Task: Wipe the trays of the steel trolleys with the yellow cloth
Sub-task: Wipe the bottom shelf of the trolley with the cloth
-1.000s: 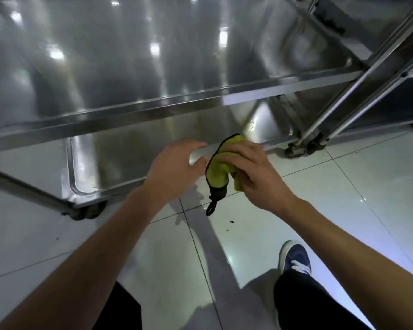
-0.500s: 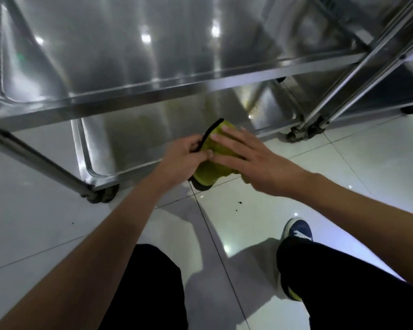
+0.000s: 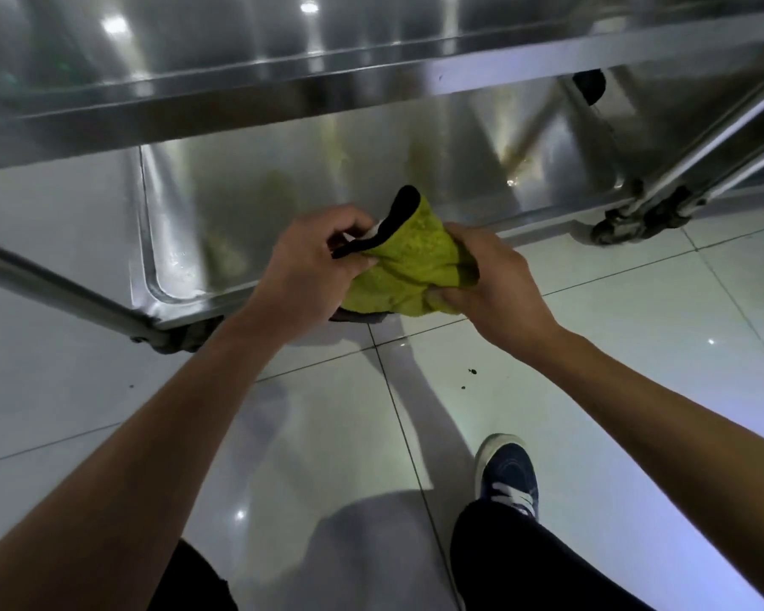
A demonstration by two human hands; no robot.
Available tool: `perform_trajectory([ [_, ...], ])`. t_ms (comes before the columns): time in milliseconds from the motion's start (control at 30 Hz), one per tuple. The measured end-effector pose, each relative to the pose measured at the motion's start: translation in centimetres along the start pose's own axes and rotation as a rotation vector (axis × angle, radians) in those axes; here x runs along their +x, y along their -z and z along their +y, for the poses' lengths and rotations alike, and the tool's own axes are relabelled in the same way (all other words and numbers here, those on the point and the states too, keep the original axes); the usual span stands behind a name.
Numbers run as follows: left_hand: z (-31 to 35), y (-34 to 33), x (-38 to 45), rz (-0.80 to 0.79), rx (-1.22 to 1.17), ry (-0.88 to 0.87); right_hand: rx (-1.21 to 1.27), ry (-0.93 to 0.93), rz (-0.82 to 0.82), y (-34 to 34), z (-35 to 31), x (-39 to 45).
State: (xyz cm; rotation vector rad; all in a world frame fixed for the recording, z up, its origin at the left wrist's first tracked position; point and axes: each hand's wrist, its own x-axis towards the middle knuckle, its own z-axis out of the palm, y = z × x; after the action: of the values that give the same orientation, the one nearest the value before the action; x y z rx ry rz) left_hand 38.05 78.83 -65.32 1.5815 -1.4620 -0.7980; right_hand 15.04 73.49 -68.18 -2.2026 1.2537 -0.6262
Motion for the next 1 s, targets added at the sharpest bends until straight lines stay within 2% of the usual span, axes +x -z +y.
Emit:
perform_trajectory([
  [167,-1.1,0.4,-0.5,0.069,0.037,0.016,0.119,-0.039,0.039,-1.1,0.3,0.4],
  [300,-1.6,0.7,-0.7,0.054,0.227,-0.005,0.111,-0.018,0.126,-2.0,0.1,0.8],
  [367,-1.9,1.0,-0.8,0.054,0.278,0.017,0.069,0.097,0.150,-2.4,0.2,0.6],
  [433,-2.1,1.2,-0.7,0.070,0.246,0.077,-0.036,0.300,0.179,-2.8,0.4,0.2],
  [500,-2.0,1.4,-0.4,0.096,0.167,0.134,-0.140,0.491,0.239,-3.2,0.8,-0.1],
  [567,-1.7,1.4,-0.3,0.085,0.020,0.182,-0.213,0.583,0.293,-3.7,1.4,-0.3],
  [700,-1.3,1.7,-0.7,0.024,-0.147,0.173,-0.328,0.554,0.277,-3.8,3.0,-0.8],
  [833,-1.2,1.8,-0.9,0.020,-0.105,0.143,-0.331,0.520,0.245,-4.0,3.4,-0.6],
  [1000,-1.4,2.0,-0.7,0.078,-0.057,0.139,-0.279,0.475,0.120,-4.5,2.1,-0.5],
])
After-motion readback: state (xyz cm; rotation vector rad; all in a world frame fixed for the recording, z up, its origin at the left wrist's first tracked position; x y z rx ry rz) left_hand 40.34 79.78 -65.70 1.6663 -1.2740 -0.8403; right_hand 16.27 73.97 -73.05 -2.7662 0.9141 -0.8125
